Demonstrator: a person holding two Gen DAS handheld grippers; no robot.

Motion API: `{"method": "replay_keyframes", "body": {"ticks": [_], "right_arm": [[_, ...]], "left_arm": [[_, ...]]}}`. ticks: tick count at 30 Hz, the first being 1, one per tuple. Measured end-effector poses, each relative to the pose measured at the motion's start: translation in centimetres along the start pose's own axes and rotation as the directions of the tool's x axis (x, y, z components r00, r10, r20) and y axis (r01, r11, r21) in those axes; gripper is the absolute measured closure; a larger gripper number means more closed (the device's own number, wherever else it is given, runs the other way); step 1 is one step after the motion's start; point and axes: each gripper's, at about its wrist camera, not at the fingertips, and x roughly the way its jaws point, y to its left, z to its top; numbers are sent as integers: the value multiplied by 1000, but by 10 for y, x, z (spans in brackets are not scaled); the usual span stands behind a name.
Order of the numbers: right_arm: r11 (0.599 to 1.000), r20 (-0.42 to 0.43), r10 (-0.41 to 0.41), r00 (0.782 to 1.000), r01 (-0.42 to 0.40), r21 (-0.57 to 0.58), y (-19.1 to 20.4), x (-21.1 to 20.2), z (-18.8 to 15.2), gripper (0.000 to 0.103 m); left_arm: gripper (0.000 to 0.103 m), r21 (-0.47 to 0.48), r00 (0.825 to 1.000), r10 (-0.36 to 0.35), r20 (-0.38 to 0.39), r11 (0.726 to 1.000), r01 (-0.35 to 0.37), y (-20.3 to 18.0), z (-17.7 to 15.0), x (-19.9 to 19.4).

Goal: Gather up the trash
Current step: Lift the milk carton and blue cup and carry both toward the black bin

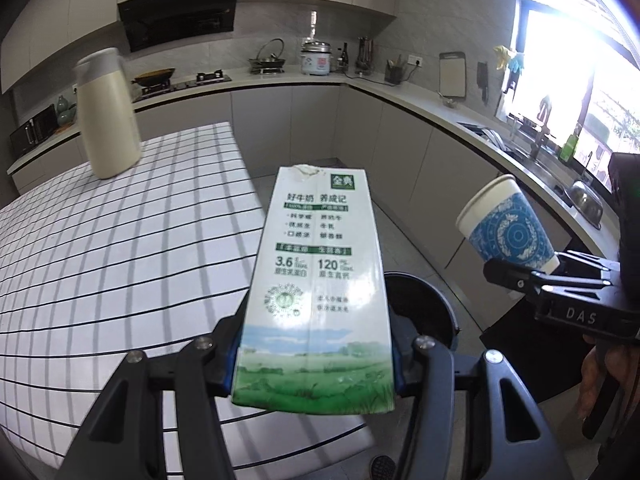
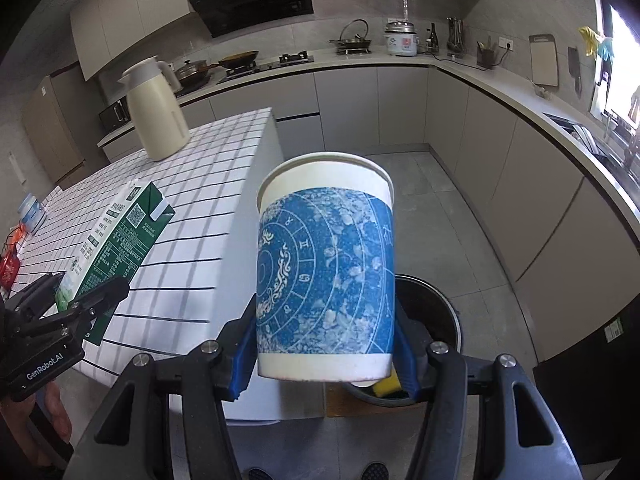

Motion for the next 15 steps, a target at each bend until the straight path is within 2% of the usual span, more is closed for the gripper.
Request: {"method": "replay_keyframes", "body": {"ticks": [6, 15], "right_arm": [[1000, -39, 8, 999, -7, 5, -62, 7, -10, 44], [999, -115, 28, 993, -30, -13, -120, 35, -25, 43]], "left_arm": [[47, 11, 999, -20, -42, 1000, 21, -48, -1, 28], [47, -12, 993, -11, -120, 1000, 10, -95, -17, 67]]}}
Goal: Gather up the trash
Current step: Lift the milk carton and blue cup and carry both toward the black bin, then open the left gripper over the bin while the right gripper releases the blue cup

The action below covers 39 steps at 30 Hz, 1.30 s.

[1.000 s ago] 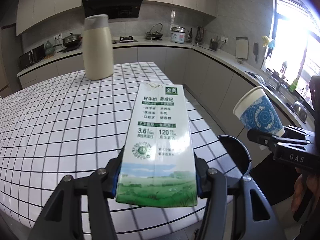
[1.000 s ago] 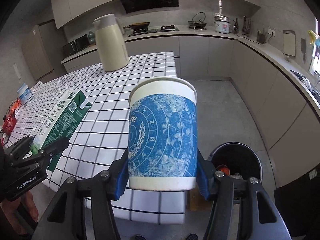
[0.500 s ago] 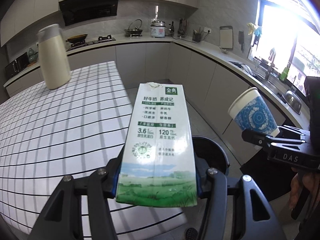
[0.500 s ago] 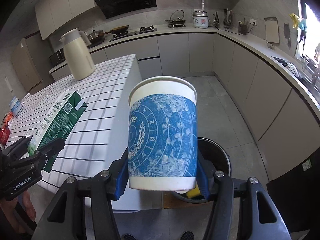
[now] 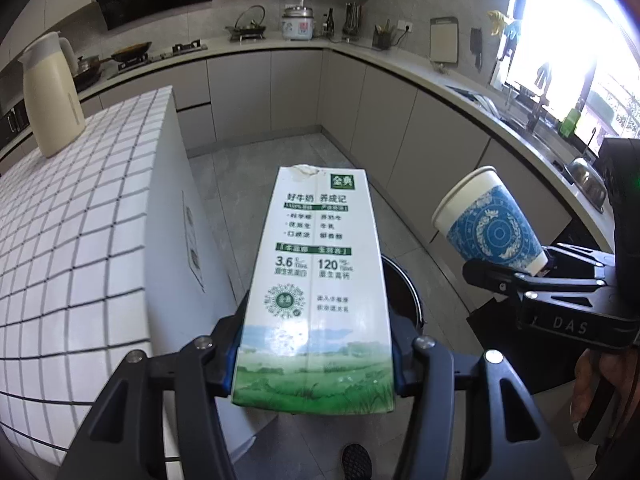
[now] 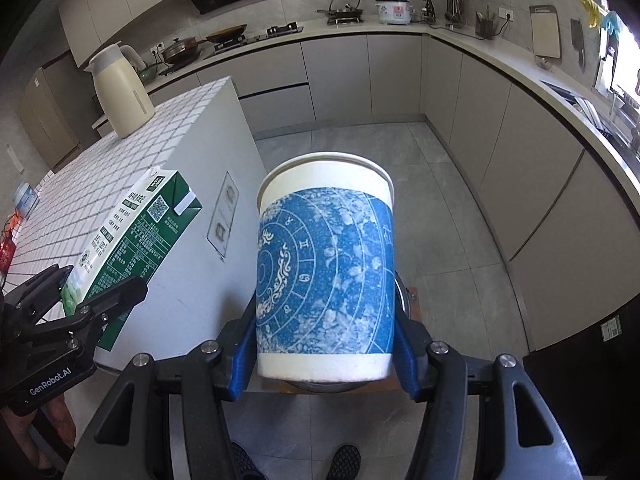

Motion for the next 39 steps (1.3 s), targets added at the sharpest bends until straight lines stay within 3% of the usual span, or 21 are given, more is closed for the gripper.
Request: {"method": "replay_keyframes", "body": {"ticks": [13, 25, 26, 28, 29, 31, 33, 39], "right_arm": [[994, -146, 46, 988, -59, -90, -39, 67, -16, 43], [962, -269, 73, 960, -139, -236, -34, 138, -19, 43], [957, -279, 77, 957, -149, -248, -34, 141, -22, 43], [943, -291, 74, 954, -161, -290, -31, 153, -22, 41], [928, -293, 62, 954, -163, -335, -29, 164, -23, 37], [910, -293, -11, 956, -112, -399, -29, 181, -25, 0], [902, -293, -66, 954, -68, -427, -37, 190, -24, 0], [953, -255, -69, 964, -12, -302, -69, 181, -8, 0]], "left_arm": [[47, -94, 994, 24, -109, 995, -34, -24, -24, 57], [46, -132, 983, 37, -178, 989, -61, -20, -36, 91], [44, -126, 982, 24, -186, 991, -48, -21, -37, 97], [20, -100, 976, 50, -212, 992, -73, -22, -39, 111], [19, -92, 974, 81, -213, 991, -102, -22, -40, 116], [14, -89, 971, 101, -218, 988, -123, -20, -41, 120], [6, -92, 968, 126, -218, 985, -149, -19, -41, 119], [5, -79, 968, 148, -205, 983, -167, -27, -41, 115]]}}
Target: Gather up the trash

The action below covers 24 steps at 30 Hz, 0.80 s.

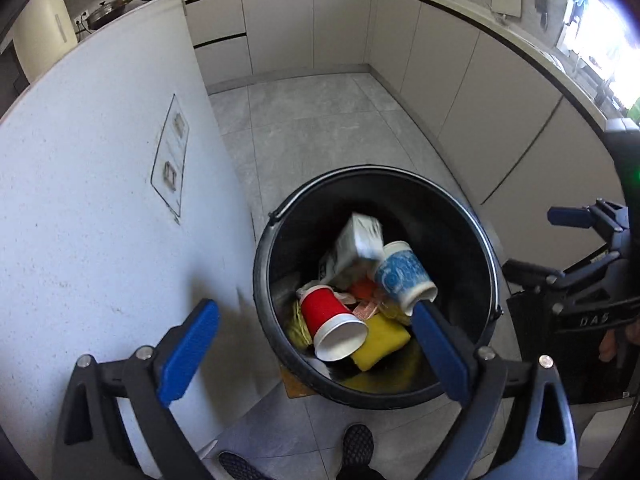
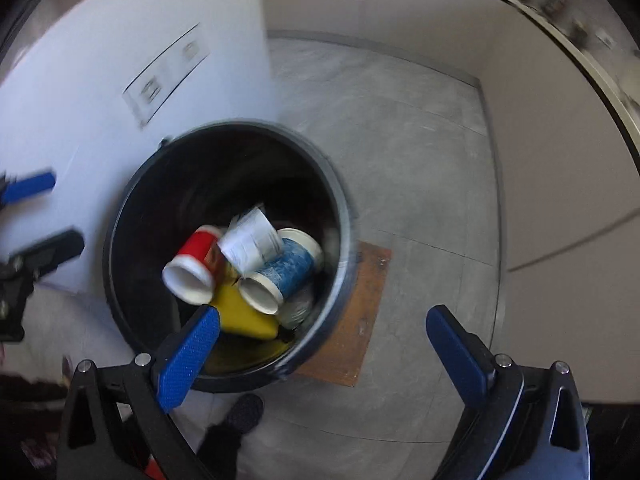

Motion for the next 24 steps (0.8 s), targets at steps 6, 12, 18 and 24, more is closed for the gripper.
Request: {"method": "replay_keyframes", "body": {"ticks": [6, 12, 18, 24], "right_arm": [[999, 26, -24, 999, 23, 28, -5, -13, 1, 0], [999, 59, -28, 998, 25, 47, -6, -39, -2, 0], [996, 83, -44, 996, 37, 79, 7, -61, -3, 0], [993, 109, -73, 991, 62, 101, 23, -96, -7, 0]], "left_arm": [[5, 7, 1000, 6, 24, 1000, -6, -3, 7, -9], [5, 4, 999, 7, 51, 1000, -7, 4, 14, -27], [5, 24, 996, -11, 85, 1000, 9, 9, 18, -48], [5, 44, 992, -42, 117, 998, 37, 17, 22, -81]]}}
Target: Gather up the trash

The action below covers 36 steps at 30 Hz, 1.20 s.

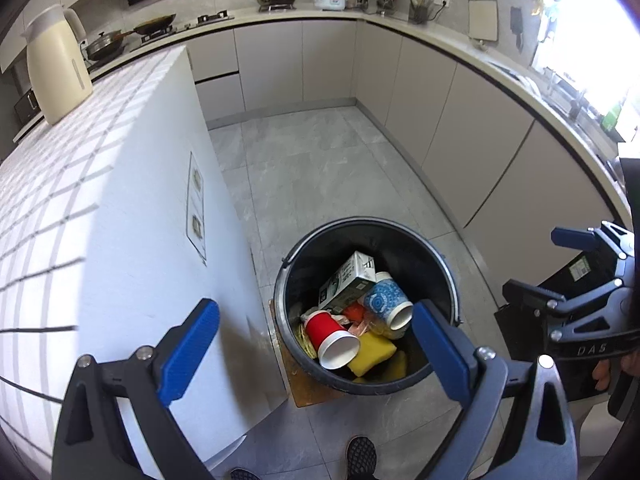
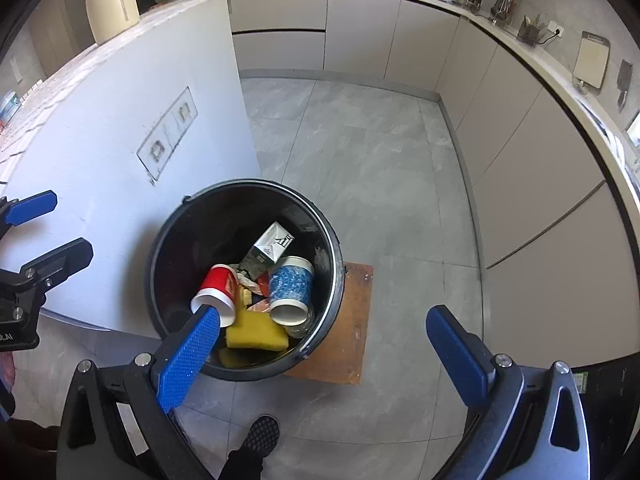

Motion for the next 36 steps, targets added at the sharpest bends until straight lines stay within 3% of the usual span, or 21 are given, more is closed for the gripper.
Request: {"method": "replay_keyframes", "body": {"ticks": [11, 22, 28, 31, 36], "right_arm": [[997, 101, -52, 993, 46, 66, 41, -107, -12, 0], [984, 214, -89, 973, 52, 173, 91, -211, -41, 0], [978, 270, -122, 955, 69, 195, 126, -260, -53, 0], [974, 293, -138, 946, 76, 212, 140, -282, -60, 0], [966, 351, -183, 918, 101, 238, 159, -321, -76, 0]], "left_arm": [[5, 10, 992, -46, 122, 999, 45, 25, 13, -87], [5, -13, 980, 12, 201, 1000, -10, 64, -20, -168], [3, -8, 965, 13, 260, 1000, -11, 79, -30, -208], [2, -11, 956, -20, 294, 1000, 24, 86, -34, -228], [1, 29, 928, -46, 369, 999, 38, 88, -40, -255]]}}
